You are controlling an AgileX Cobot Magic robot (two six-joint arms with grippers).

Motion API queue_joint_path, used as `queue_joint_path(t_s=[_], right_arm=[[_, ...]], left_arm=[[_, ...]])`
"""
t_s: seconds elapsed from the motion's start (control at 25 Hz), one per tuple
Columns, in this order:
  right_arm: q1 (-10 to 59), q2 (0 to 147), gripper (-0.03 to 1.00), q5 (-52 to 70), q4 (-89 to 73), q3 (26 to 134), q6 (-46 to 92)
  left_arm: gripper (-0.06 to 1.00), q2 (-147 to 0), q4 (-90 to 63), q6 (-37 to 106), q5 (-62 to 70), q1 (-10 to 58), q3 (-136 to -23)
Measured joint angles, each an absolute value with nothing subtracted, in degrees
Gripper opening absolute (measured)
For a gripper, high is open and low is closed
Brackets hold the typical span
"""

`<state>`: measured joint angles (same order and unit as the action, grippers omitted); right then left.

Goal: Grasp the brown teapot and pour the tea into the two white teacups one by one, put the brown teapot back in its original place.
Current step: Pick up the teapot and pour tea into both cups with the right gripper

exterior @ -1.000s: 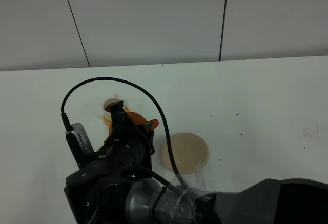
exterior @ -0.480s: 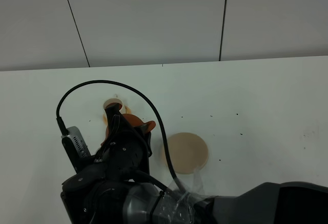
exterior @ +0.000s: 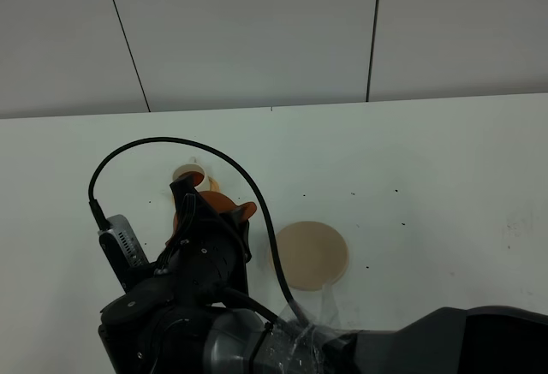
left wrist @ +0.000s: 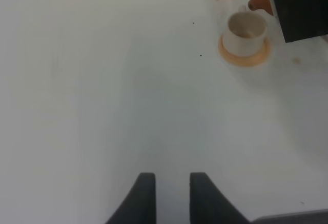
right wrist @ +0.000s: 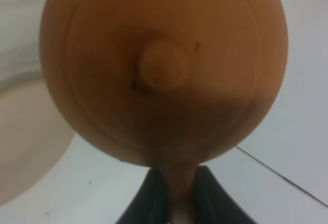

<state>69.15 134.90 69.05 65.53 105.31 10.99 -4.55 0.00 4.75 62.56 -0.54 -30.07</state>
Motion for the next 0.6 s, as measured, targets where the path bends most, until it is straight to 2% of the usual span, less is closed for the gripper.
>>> queue_joint_path(t_s=[0.6], right_arm=[[69.1,134.9,0.09,69.0,67.1,105.3,13.8]], left_arm=[[0.23,-4.5,0.0,4.8,62.6,-0.5,-30.1]])
